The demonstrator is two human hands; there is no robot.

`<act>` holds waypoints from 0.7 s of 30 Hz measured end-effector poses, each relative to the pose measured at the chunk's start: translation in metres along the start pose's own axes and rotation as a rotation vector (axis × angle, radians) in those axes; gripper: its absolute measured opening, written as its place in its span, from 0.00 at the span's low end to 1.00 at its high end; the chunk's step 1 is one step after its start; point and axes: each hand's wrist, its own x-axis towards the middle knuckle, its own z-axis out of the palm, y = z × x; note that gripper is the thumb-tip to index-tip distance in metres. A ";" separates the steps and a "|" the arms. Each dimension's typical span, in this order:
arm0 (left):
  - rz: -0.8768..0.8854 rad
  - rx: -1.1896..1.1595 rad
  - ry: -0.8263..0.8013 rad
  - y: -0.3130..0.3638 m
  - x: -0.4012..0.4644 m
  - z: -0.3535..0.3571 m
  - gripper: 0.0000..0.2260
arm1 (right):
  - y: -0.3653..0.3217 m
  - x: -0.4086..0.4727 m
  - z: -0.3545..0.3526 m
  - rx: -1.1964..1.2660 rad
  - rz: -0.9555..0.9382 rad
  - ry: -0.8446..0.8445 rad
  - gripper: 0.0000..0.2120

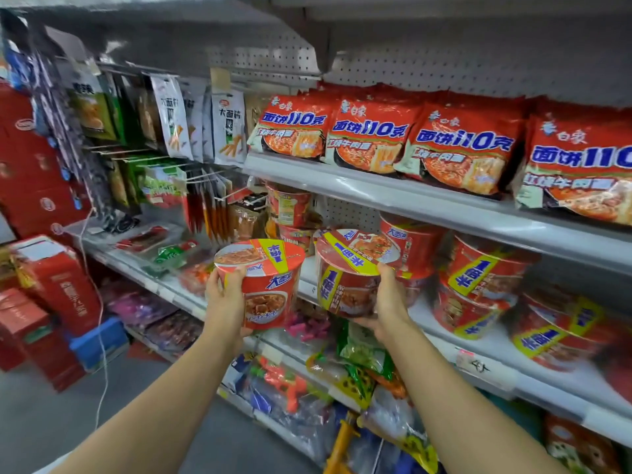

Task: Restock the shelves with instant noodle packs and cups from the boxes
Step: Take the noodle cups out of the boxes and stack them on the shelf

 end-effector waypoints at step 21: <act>-0.006 0.002 0.029 0.009 0.083 0.014 0.23 | -0.021 0.107 0.080 -0.241 -0.018 0.245 0.47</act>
